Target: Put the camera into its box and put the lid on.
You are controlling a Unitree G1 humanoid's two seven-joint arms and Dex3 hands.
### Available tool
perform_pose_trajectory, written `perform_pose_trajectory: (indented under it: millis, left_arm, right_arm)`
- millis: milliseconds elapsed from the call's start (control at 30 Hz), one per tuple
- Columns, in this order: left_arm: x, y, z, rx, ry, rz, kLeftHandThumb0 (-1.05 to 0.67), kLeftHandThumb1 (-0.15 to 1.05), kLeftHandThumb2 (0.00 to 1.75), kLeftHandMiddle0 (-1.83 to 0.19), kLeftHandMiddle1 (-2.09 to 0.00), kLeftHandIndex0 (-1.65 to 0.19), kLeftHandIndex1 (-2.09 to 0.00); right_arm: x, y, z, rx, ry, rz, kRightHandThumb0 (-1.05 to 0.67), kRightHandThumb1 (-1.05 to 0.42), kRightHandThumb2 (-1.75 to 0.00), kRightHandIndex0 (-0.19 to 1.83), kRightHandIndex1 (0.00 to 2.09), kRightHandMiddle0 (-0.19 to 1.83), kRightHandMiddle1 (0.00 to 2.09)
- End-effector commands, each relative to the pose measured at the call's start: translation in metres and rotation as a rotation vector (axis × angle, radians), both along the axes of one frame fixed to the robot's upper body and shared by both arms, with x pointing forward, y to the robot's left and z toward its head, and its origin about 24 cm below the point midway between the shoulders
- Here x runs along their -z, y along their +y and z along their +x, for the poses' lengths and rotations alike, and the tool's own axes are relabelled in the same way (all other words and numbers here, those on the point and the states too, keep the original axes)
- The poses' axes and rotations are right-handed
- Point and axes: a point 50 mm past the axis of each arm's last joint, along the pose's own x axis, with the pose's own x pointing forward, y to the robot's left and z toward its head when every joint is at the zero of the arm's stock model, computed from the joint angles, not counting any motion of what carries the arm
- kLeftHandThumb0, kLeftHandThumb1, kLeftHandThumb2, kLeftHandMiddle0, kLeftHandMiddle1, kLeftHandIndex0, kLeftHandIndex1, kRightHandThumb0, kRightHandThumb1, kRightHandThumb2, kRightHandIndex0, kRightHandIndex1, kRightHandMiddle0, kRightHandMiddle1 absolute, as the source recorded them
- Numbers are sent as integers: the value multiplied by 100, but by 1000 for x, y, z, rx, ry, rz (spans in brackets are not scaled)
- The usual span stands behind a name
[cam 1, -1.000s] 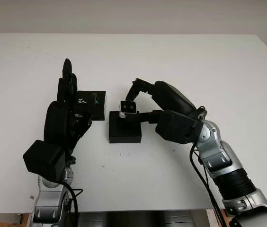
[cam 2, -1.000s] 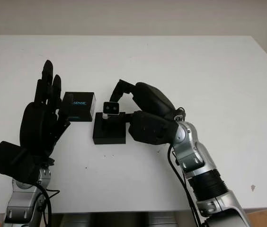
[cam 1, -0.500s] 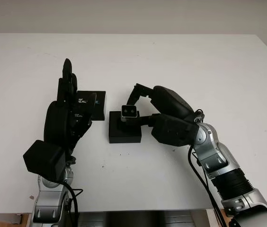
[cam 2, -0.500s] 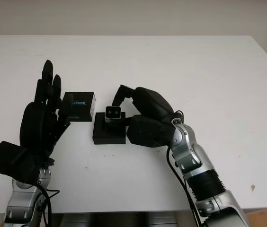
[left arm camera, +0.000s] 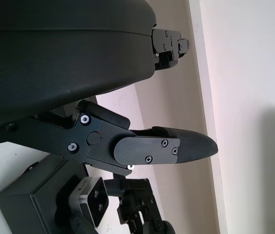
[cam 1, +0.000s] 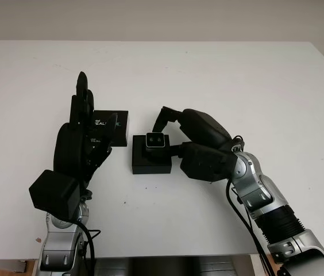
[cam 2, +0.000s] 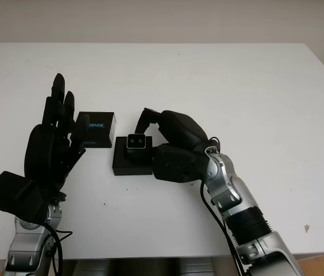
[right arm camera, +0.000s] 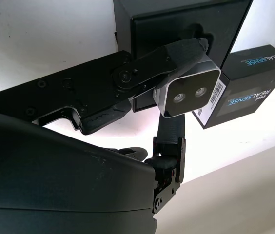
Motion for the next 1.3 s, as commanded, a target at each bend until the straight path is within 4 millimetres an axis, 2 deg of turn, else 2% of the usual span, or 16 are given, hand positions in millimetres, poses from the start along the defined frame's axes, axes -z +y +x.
perform_pose_trajectory:
  millis: [0,767,1267]
  left_arm:
    - [-4,0,-1,-1,-20,-1,-70,105,39,6,-6,8,-6]
    - [-4,0,-1,5,-16,-14,-70,105,38,9,-5,10,-5]
    - [-3,1,-1,6,-19,-6,-70,105,39,8,-5,10,-5]
  right_arm:
    - [-4,3,0,-18,-22,4,-48,-105,-6,32,5,37,180]
    - [-2,7,-2,-36,11,53,-47,-104,-5,33,6,37,182]
    - [2,7,-1,-31,17,13,-48,-105,-6,32,5,38,181]
